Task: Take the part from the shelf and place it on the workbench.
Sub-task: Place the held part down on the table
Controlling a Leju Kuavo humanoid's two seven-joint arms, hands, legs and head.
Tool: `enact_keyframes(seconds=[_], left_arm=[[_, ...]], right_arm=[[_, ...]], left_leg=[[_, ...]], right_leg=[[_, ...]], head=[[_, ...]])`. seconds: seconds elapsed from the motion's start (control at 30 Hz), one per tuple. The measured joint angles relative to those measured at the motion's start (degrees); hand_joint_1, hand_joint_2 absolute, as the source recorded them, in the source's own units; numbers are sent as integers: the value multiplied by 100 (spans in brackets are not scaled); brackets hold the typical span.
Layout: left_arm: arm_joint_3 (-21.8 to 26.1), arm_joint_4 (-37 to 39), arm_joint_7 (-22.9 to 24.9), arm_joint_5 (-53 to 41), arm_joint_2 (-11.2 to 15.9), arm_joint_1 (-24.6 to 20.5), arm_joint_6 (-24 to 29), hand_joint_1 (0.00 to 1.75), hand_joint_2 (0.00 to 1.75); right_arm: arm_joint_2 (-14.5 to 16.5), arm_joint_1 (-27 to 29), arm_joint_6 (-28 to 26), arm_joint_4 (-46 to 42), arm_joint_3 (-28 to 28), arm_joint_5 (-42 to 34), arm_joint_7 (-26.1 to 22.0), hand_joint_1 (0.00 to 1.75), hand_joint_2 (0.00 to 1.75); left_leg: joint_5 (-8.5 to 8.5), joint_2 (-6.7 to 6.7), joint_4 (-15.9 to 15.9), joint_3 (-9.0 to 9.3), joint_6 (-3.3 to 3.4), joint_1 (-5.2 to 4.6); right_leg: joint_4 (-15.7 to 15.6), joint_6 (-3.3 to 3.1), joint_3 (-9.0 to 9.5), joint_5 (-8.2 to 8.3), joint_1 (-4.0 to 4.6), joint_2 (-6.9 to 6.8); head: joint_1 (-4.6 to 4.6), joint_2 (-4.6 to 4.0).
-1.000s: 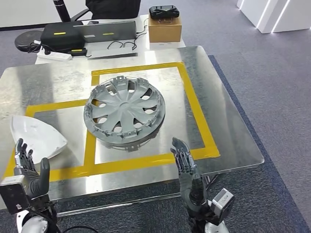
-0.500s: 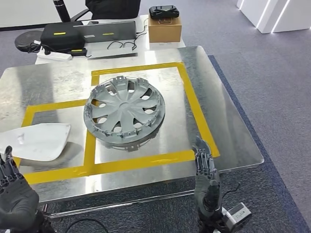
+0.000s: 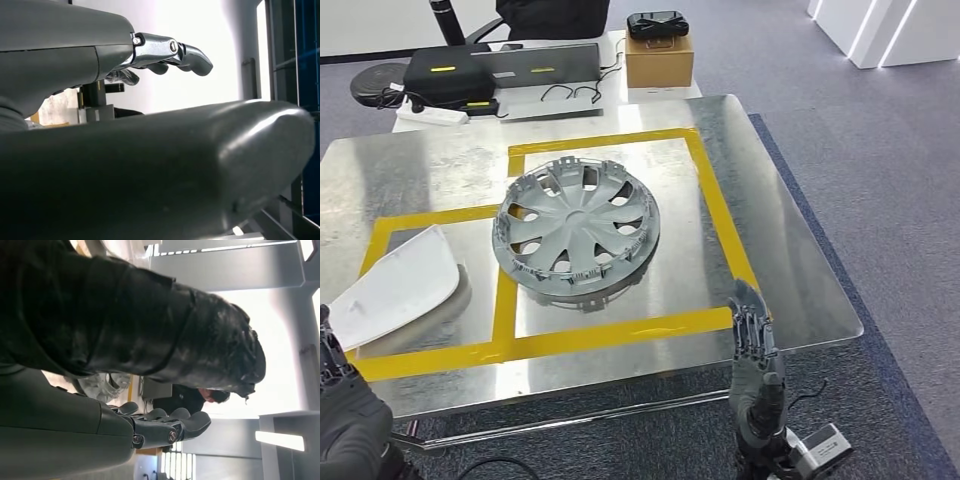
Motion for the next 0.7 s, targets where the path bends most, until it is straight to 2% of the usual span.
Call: enact_keyframes(seconds=[0.17,0.3,0.53,0.63,0.7], left_arm=[[-382,-303,-2,-302,257,53,578,0,0],[-697,-427,-2,-578,436,189,869,0,0],[-833,-539,-2,-831,587,545,1057,0,0],[-836,-559,-2,-678,590,581,977,0,0],[-838,-557,-2,-629,581,571,892,0,0]], right_arm=[[-9,158,-783,-488,-31,596,-16,0,0],[-38,344,-1202,-884,-61,693,-18,0,0],[-54,569,-1250,-1093,-108,525,-18,0,0],[-53,642,-1251,-1104,-120,521,-18,0,0],[-54,676,-1248,-1120,-124,513,-18,0,0]], left_leg=[[-2,0,0,0,1,0],[-8,0,4,-1,9,-3],[-25,2,43,-11,51,-30],[23,2,31,-26,113,-41],[123,24,-55,-14,170,-9]], right_leg=[[0,2,0,-2,0,0],[-3,6,2,-5,-5,0],[-13,49,3,15,-36,0],[-41,112,10,61,-47,1],[15,159,-45,-9,-40,-3]], head=[[1,0],[1,0],[-1,2],[-2,0],[8,0]])
